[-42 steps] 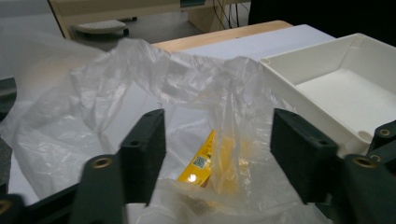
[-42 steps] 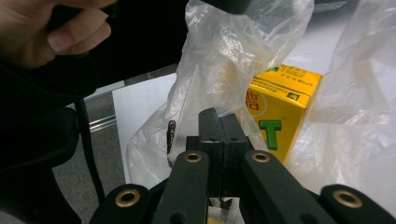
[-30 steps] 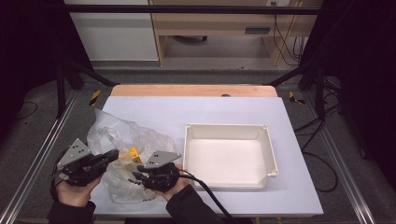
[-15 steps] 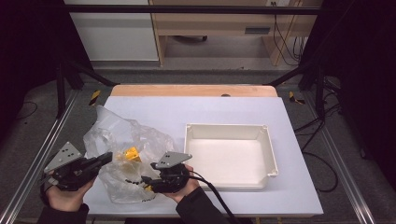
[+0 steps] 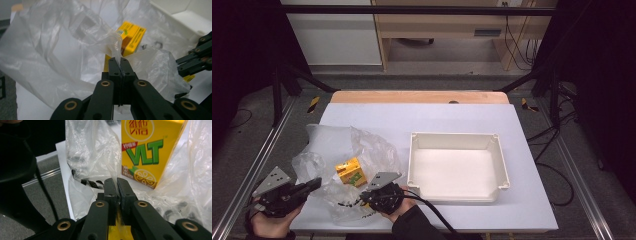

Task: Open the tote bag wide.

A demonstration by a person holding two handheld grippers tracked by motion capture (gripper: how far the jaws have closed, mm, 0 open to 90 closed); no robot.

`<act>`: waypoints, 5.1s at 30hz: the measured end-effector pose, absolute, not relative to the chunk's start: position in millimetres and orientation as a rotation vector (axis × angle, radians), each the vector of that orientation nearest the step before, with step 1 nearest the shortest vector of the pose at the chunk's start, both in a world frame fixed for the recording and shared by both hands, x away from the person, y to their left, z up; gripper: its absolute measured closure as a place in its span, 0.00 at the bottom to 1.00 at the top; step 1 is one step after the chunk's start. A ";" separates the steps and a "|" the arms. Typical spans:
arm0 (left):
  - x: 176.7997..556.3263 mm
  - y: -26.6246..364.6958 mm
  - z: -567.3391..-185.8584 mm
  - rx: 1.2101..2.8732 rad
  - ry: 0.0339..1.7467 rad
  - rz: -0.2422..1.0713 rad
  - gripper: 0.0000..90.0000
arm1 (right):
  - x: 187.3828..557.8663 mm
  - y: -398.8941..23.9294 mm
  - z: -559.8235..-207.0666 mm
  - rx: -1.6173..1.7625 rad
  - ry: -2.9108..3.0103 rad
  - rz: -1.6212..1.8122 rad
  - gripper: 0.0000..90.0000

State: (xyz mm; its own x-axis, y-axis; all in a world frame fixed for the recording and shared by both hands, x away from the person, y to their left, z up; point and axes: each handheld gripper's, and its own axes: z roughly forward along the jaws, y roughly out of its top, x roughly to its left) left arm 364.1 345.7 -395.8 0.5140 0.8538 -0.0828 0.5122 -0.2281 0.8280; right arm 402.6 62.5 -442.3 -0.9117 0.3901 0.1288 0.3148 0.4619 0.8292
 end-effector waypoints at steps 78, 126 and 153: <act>427.8 373.3 -372.4 1.774 1.175 0.752 0.33 | 420.5 31.3 -434.1 0.920 2.293 1.370 0.51; 492.3 354.8 -462.0 2.130 1.350 0.542 0.99 | 402.3 32.4 -482.8 0.972 2.449 1.097 0.90; 459.1 301.8 -388.7 1.945 0.923 0.628 0.83 | 397.9 41.1 -455.3 0.858 2.313 1.265 0.67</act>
